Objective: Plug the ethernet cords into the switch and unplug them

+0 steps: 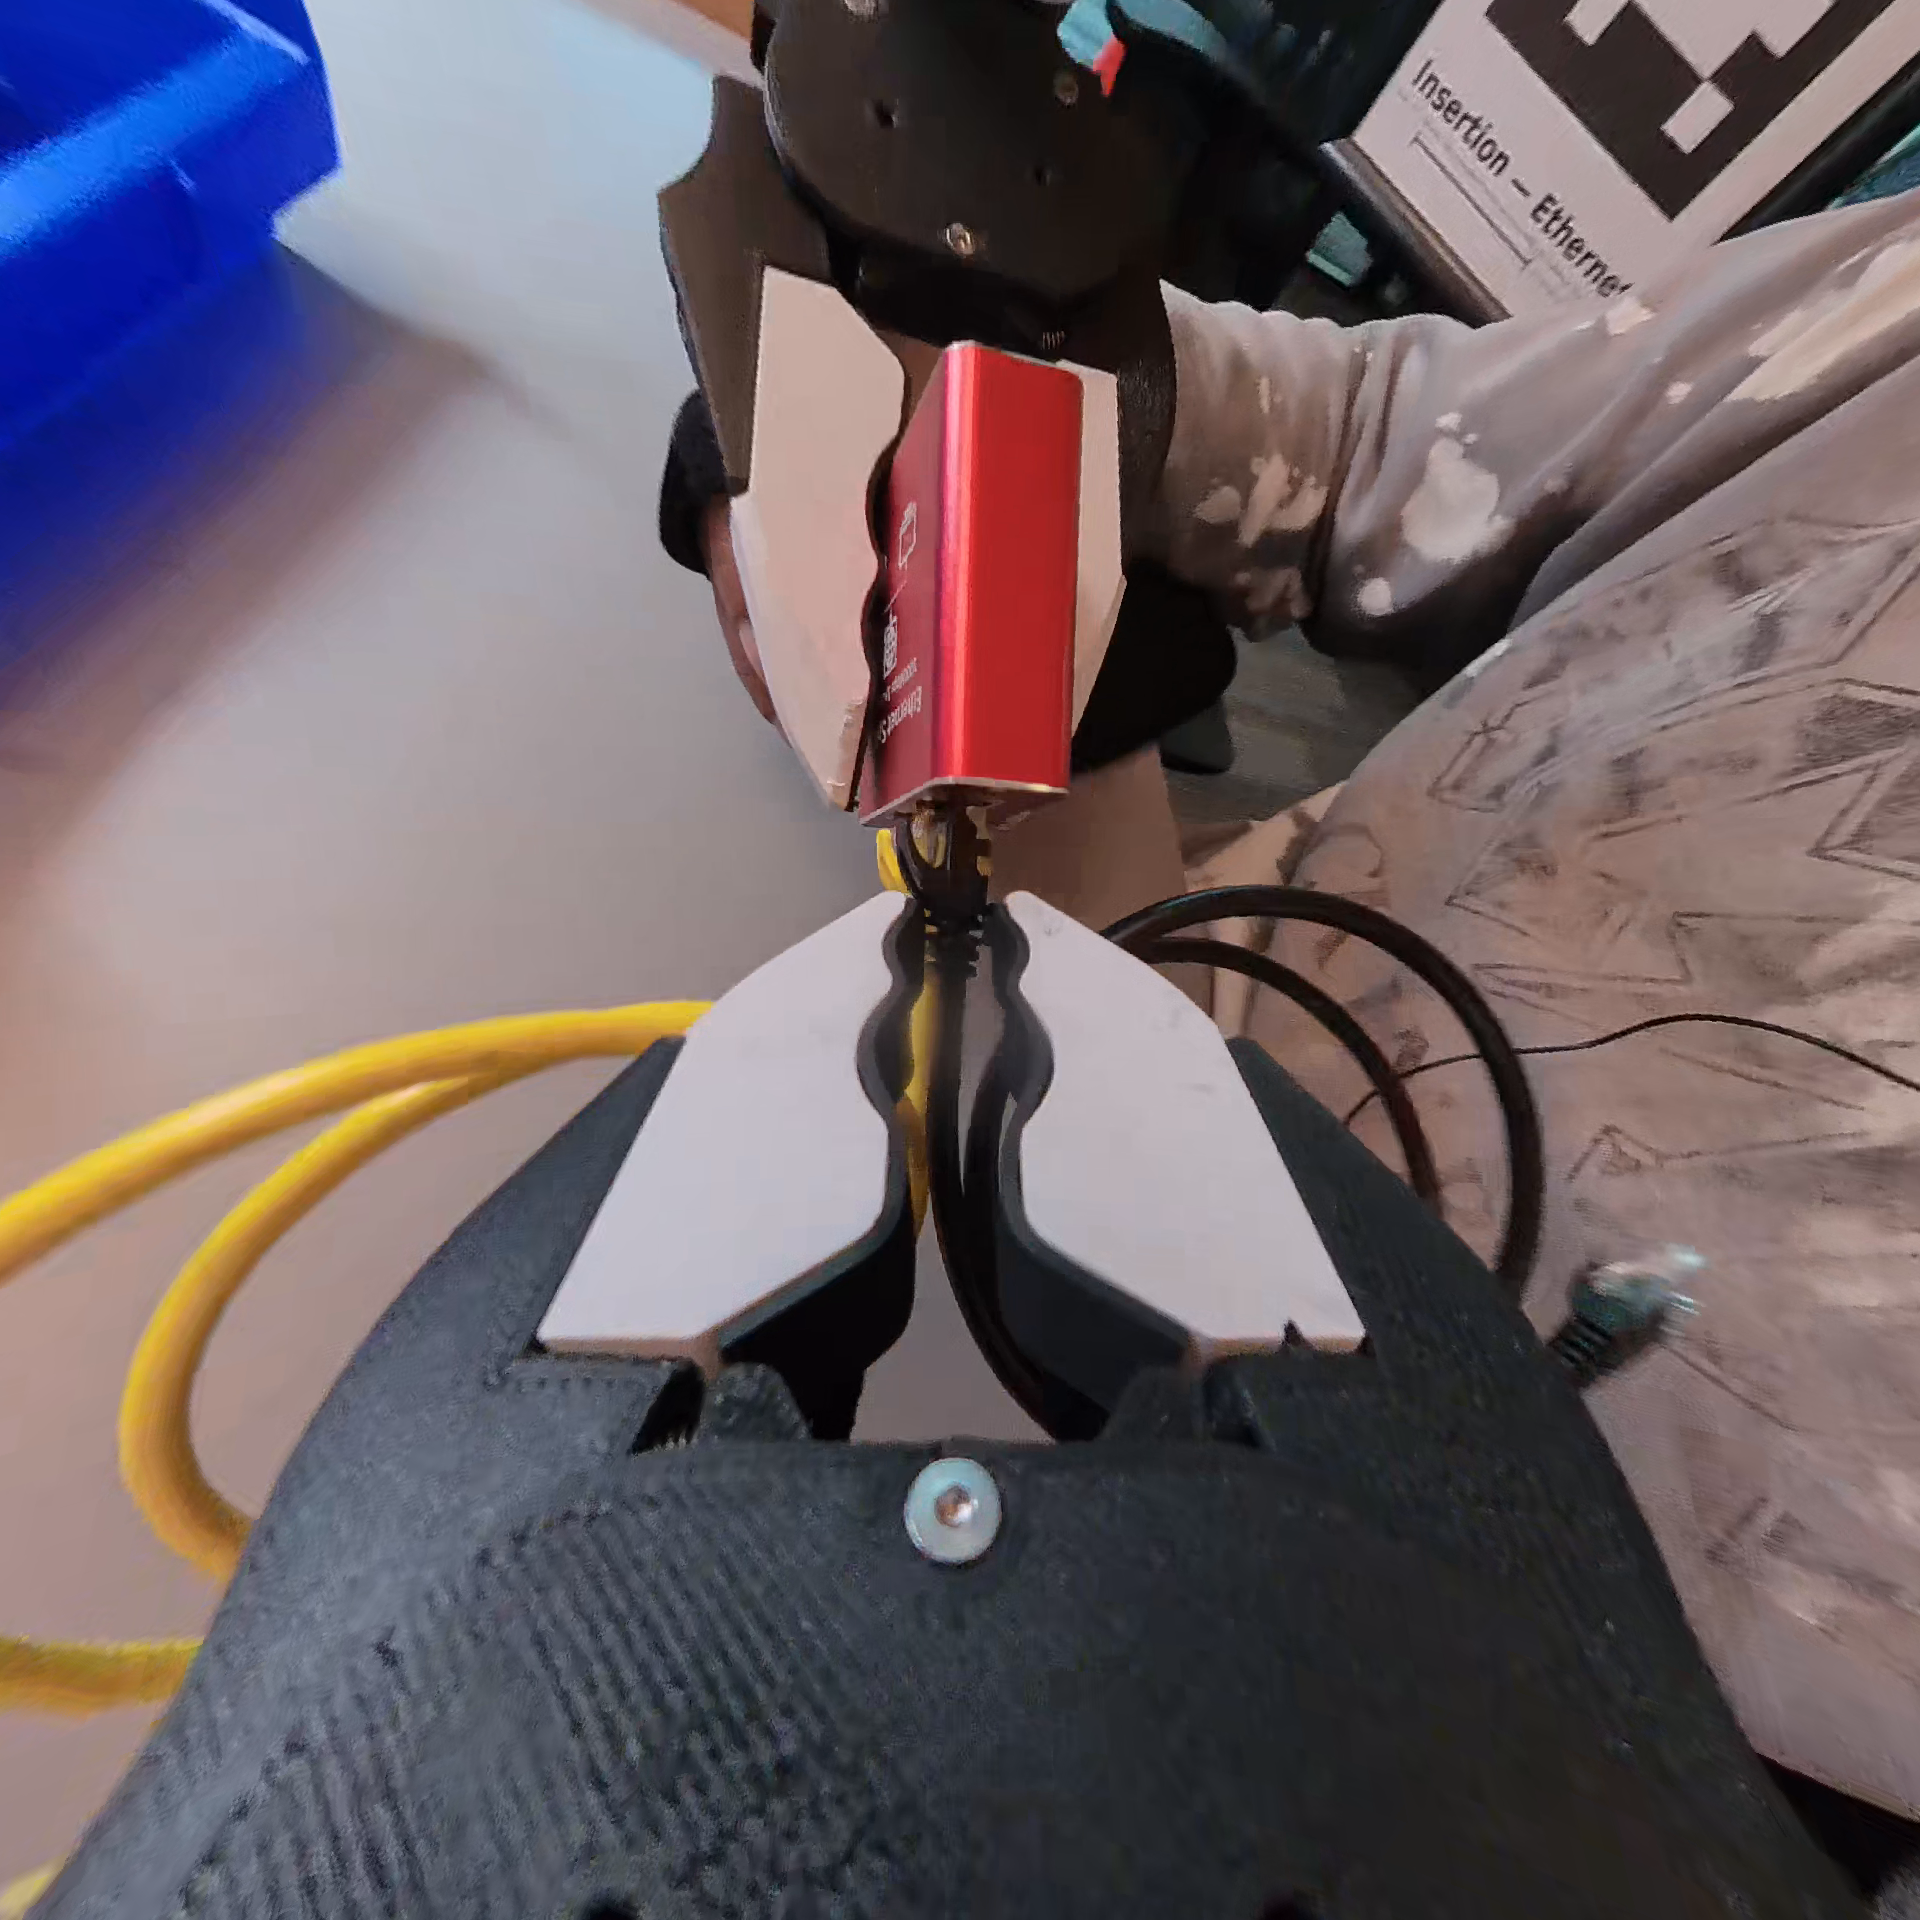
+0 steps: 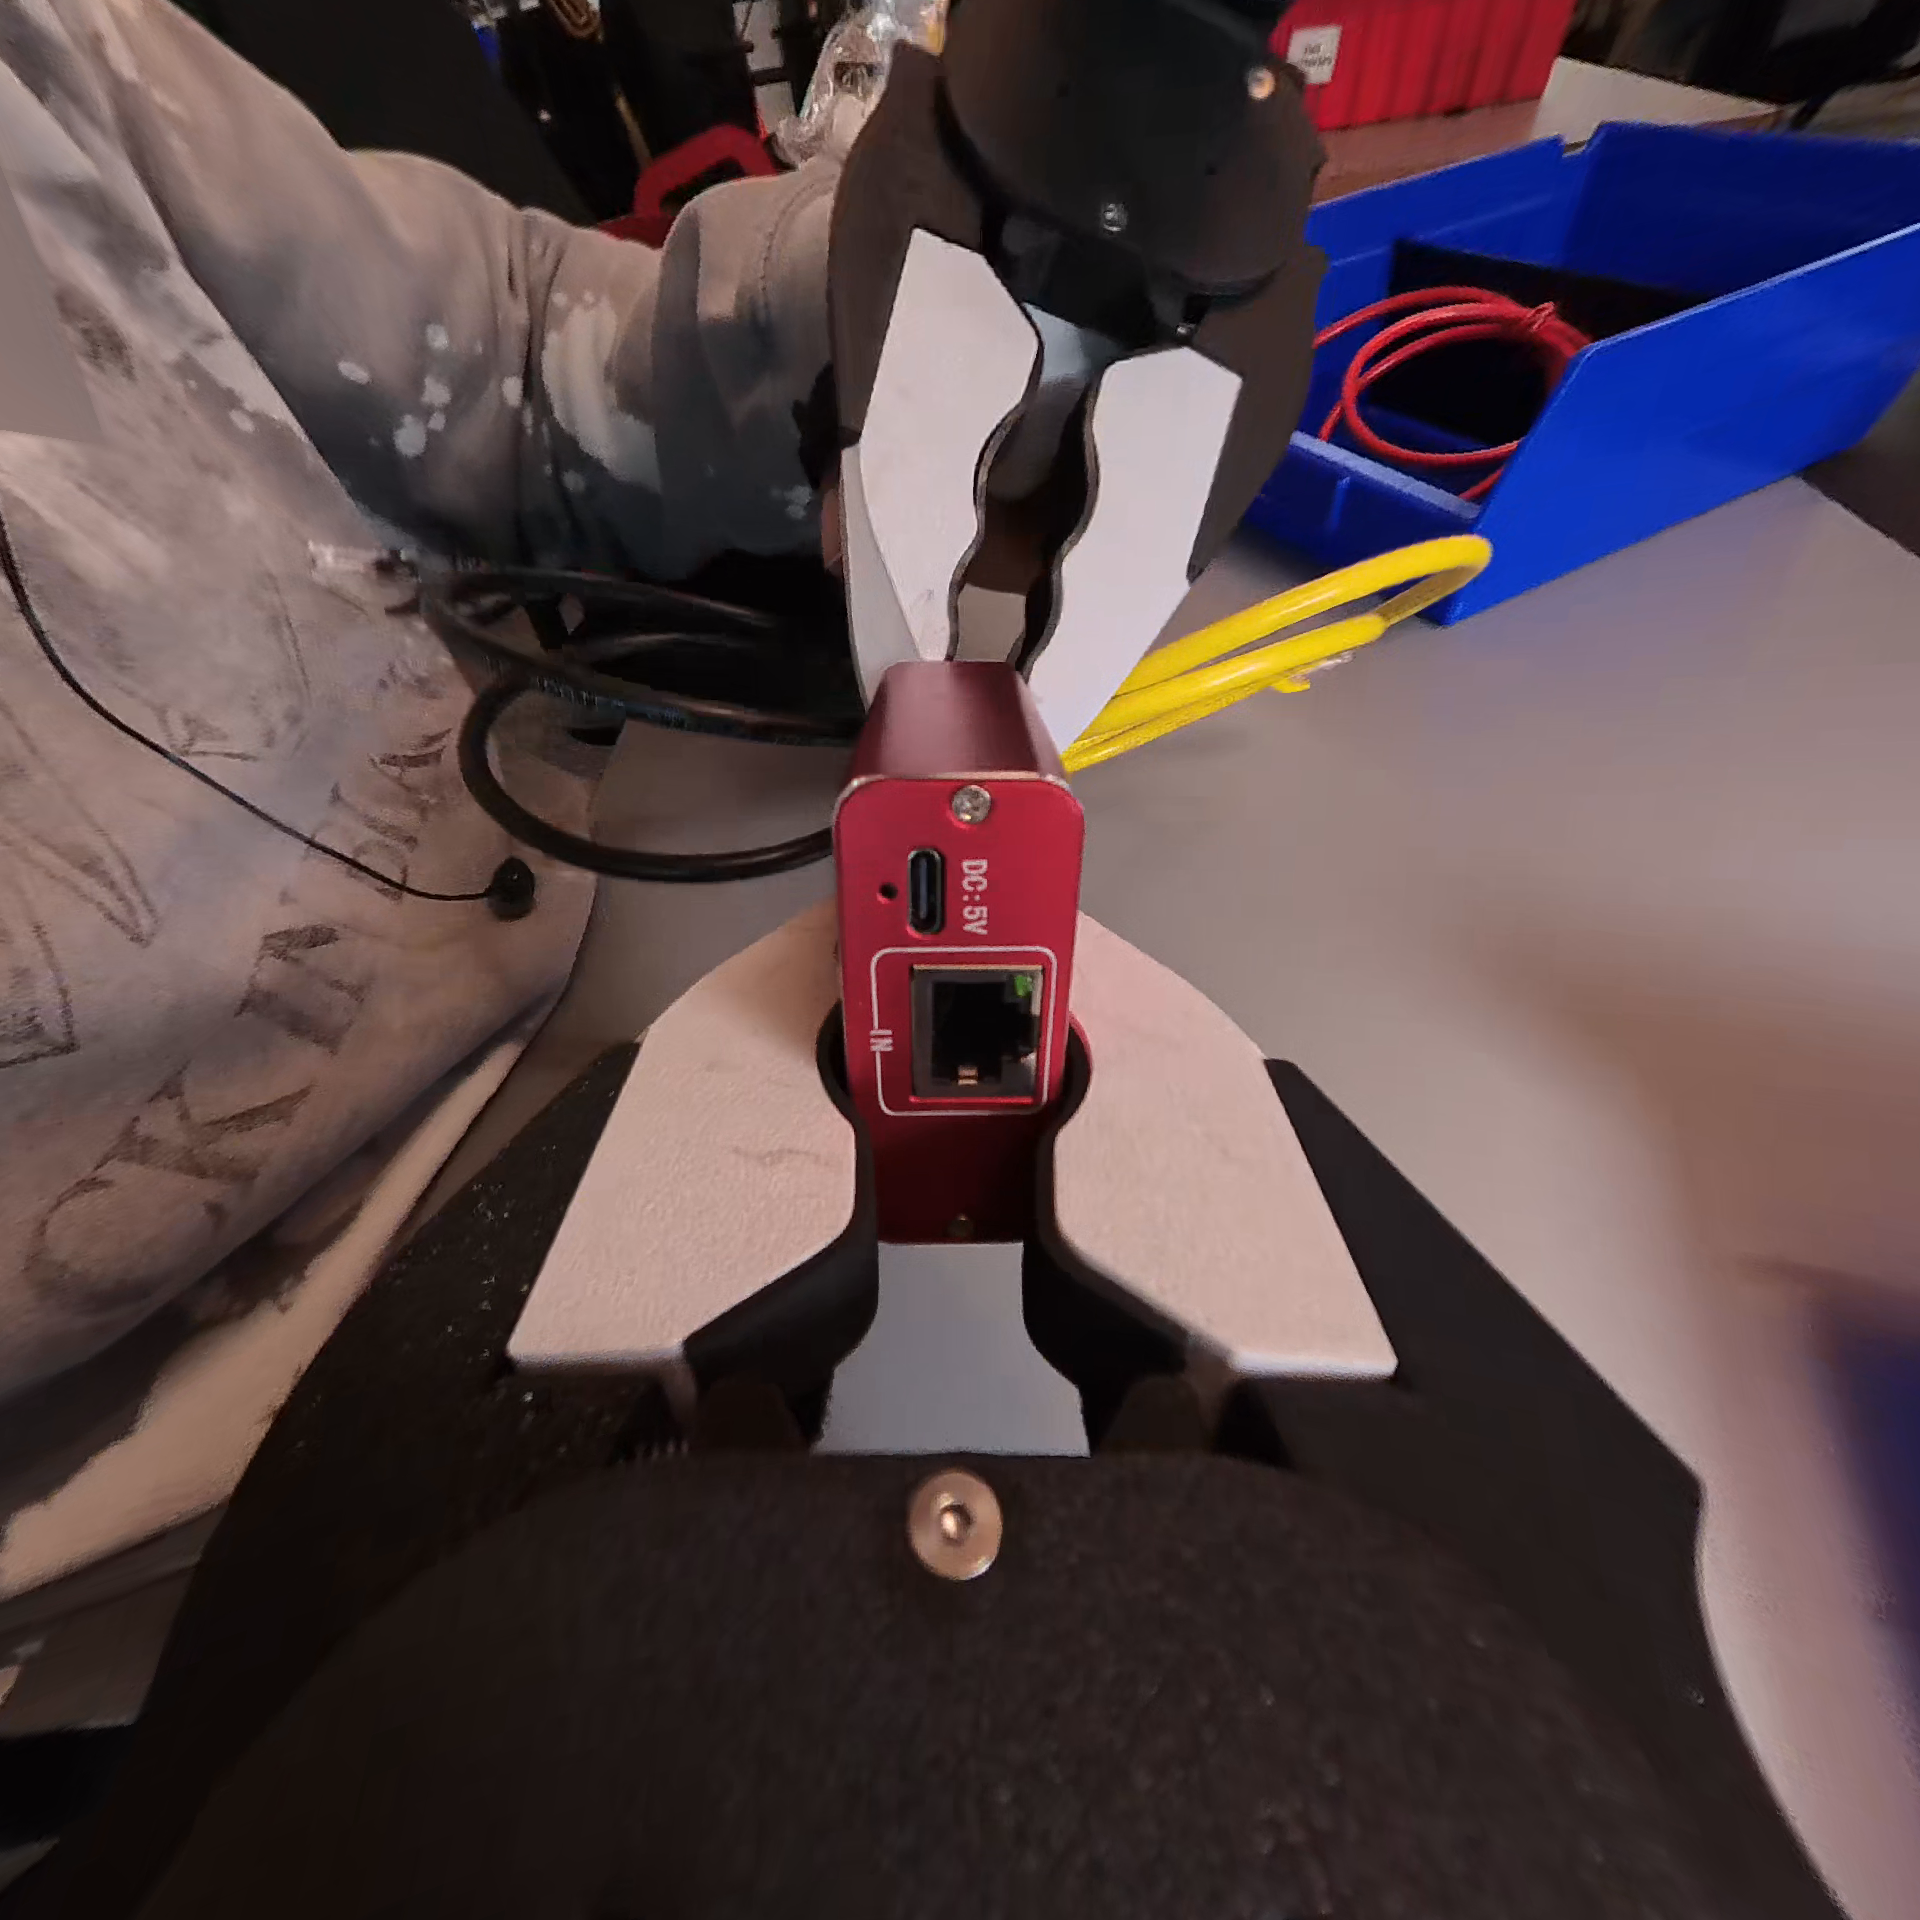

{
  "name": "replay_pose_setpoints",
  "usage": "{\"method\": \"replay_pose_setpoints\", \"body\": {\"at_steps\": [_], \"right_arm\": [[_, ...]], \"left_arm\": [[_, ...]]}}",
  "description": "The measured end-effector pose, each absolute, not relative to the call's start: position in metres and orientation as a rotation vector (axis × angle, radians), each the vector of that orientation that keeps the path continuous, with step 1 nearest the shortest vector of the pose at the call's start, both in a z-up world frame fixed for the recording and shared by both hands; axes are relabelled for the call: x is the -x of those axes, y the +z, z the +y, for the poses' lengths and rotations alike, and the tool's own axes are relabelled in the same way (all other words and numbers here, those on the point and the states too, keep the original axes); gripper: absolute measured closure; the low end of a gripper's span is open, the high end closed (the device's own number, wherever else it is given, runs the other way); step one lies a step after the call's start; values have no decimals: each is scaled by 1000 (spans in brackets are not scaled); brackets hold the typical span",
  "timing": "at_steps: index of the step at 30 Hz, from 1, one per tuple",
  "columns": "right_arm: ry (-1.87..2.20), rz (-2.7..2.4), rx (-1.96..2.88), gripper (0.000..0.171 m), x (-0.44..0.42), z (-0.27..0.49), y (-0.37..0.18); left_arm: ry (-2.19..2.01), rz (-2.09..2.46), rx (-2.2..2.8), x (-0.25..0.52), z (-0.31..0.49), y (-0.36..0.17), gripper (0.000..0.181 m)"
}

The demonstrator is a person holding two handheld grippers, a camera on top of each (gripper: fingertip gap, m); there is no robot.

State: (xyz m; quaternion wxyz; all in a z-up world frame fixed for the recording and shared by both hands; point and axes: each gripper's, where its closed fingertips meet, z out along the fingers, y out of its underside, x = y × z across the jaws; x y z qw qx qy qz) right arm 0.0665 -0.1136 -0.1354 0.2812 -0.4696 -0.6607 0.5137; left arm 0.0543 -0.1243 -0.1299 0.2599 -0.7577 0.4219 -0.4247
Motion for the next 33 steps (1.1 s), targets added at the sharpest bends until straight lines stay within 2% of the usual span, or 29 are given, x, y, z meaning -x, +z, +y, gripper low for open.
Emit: {"method": "replay_pose_setpoints", "body": {"at_steps": [4, 9, 13, 14, 15, 19, 21, 26, 30, 31, 33], "right_arm": [[1400, -1645, 1229, 143, -58, -109, -128], [1523, -1369, 1157, 141, -49, -100, -89], [1524, -1260, 1144, 131, -43, -94, -73], [1514, -1239, 1137, 132, -42, -93, -70], [1499, -1222, 1113, 143, -43, -93, -65], [1344, -1350, 1075, 145, -41, -96, -49], [1225, -1456, 1067, 145, -41, -94, -36], [862, -1800, 952, 145, -31, -100, -13], [594, -1974, 908, 146, -16, -94, -6], [547, -1991, 909, 146, -14, -90, -5], [466, -1943, 920, 146, -10, -76, 3]], "left_arm": [[-1094, 1082, 1972, -47, -118, -129, 169], [-1098, 951, 1734, -38, -107, -109, 170], [-1126, 870, 1581, -33, -104, -85, 171], [-1130, 855, 1558, -32, -104, -81, 171], [-1127, 847, 1547, -32, -103, -79, 171], [-1034, 860, 1552, -29, -100, -76, 170], [-981, 822, 1508, -17, -96, -59, 153], [-896, 899, 1436, -10, -100, -17, 129], [-621, 1076, 1479, -23, -94, -12, 137], [-488, 1109, 1501, -19, -85, -13, 150], [-343, 1109, 1491, -12, -73, -2, 150]]}}
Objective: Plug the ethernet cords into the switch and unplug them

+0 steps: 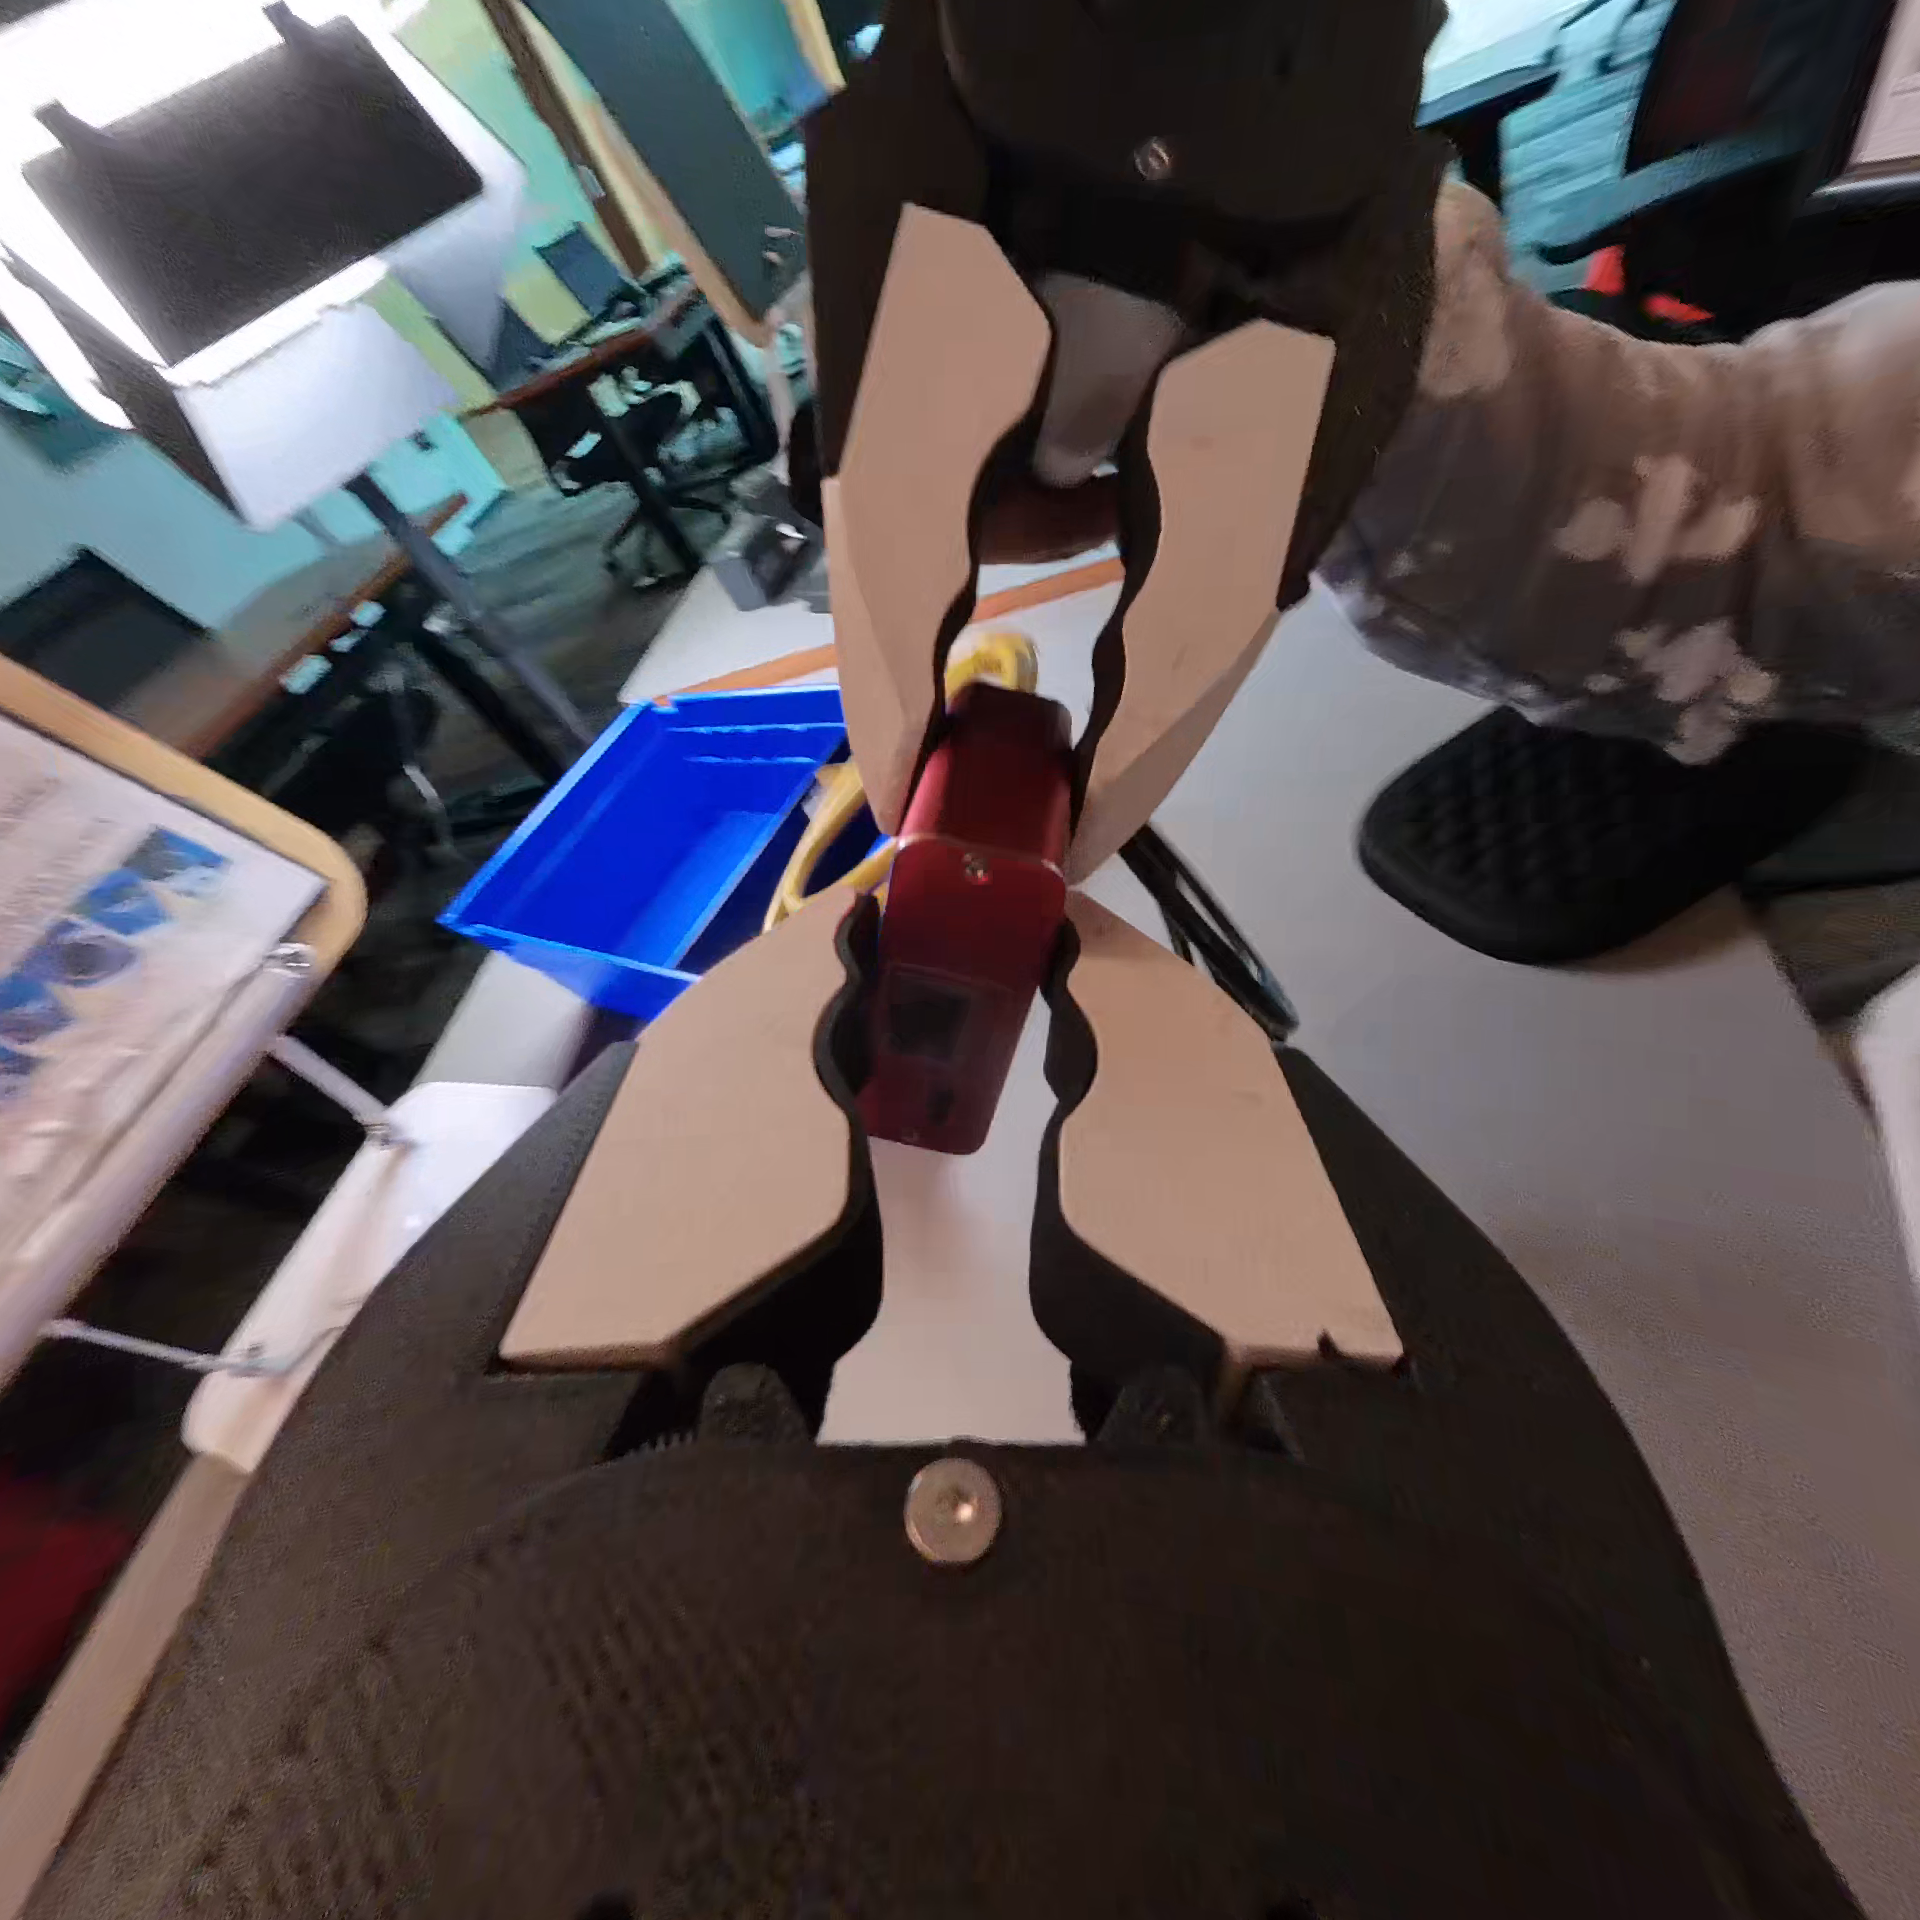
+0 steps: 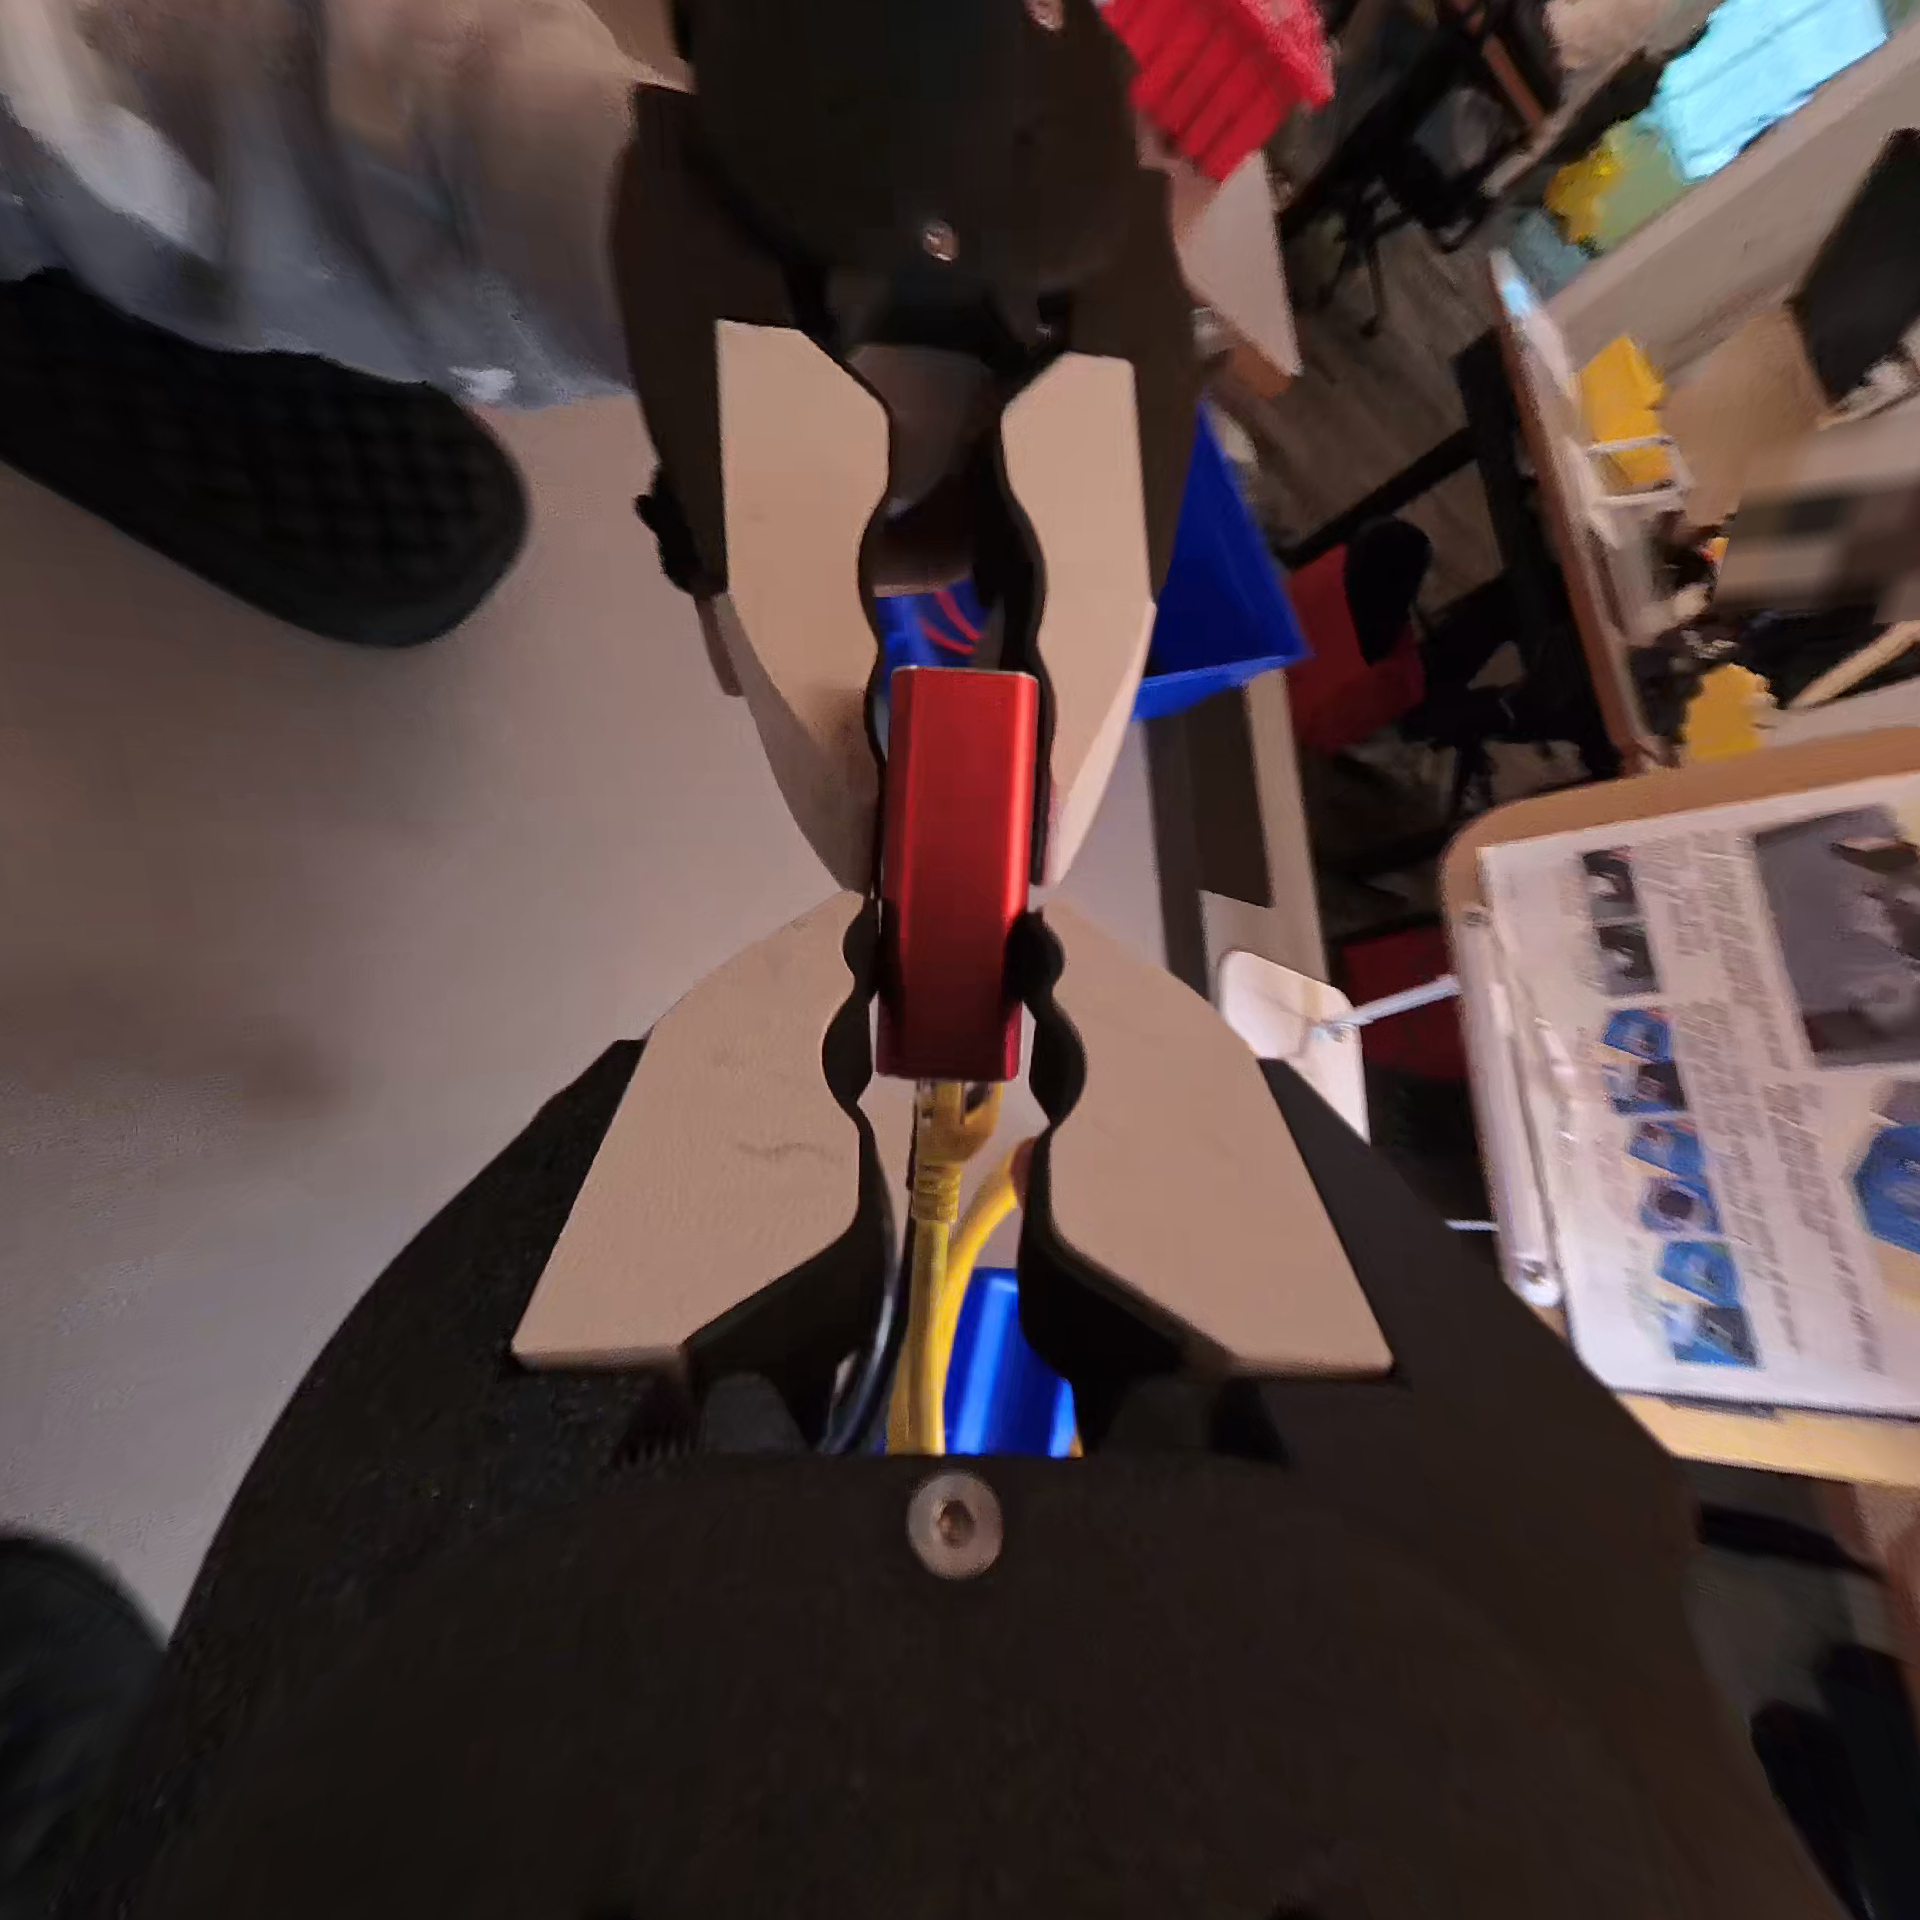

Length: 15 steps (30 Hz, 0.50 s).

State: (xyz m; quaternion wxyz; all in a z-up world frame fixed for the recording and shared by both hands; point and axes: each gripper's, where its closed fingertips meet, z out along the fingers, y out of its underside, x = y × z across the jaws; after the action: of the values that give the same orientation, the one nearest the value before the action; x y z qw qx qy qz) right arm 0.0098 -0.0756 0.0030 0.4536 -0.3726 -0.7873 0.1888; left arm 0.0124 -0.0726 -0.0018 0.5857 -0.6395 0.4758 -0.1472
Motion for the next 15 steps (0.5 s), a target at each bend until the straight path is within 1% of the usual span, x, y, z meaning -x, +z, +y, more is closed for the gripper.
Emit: {"method": "replay_pose_setpoints", "body": {"at_steps": [2, 4, 6, 8, 10, 13, 15], "right_arm": [[471, -1777, 921, 142, -5, -59, 24], [517, -1520, 903, 145, -8, -44, 56], [699, -1390, 895, 144, -12, -50, 75], [860, -1350, 919, 144, -10, -60, 79], [994, -1417, 968, 143, 4, -76, 61], [1312, -1545, 1114, 141, 43, -109, 14], [1432, -1557, 1205, 140, 72, -125, -18]], "left_arm": [[-359, 1027, 1469, -6, -60, 17, 152], [-433, 878, 1445, 10, -42, 36, 153], [-533, 734, 1419, 29, -24, 48, 153], [-610, 627, 1403, 45, -9, 50, 154], [-644, 553, 1384, 56, 2, 48, 154], [-662, 500, 1362, 61, 4, 49, 154], [-658, 492, 1344, 62, -2, 54, 153]]}}
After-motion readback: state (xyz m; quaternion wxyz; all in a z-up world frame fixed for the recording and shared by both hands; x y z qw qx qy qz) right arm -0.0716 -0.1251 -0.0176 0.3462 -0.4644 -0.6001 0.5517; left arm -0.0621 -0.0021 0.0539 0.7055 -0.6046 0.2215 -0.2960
